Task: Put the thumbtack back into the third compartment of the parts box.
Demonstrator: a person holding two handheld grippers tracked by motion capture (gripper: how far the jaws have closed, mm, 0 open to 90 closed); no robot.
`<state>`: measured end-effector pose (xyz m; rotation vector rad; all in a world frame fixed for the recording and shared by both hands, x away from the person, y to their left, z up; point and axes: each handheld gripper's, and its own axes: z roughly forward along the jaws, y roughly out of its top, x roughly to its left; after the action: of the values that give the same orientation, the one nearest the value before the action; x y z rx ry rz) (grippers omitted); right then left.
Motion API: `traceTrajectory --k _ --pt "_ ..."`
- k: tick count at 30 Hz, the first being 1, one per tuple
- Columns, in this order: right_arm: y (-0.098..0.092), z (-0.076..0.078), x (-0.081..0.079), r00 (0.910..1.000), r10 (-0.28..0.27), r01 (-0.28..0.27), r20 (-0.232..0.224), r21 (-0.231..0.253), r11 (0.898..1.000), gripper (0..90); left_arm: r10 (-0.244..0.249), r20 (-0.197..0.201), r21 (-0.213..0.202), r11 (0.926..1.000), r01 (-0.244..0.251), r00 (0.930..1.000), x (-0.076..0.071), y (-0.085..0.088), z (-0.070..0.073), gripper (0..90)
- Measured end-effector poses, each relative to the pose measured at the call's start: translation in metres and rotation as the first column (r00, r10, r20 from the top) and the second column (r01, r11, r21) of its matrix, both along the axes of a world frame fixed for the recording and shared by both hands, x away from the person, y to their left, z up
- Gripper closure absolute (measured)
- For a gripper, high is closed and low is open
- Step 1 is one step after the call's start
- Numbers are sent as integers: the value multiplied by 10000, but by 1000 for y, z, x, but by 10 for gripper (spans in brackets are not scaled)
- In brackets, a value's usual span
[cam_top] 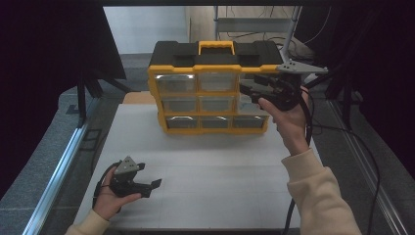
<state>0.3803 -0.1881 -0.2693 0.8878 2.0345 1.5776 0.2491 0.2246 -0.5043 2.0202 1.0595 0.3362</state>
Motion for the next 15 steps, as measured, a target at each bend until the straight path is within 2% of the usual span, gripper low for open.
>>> traceTrajectory --k 5,15 --pt "2 -6 -14 9974 725 -726 41 242 9971 370 15 51 -33 10000 -15 10000 2 -2 2 113" --pt "14 -12 -46 9886 1495 -1495 171 -33 9888 370 -6 62 -82 10000 6 10000 2 0 1 113"
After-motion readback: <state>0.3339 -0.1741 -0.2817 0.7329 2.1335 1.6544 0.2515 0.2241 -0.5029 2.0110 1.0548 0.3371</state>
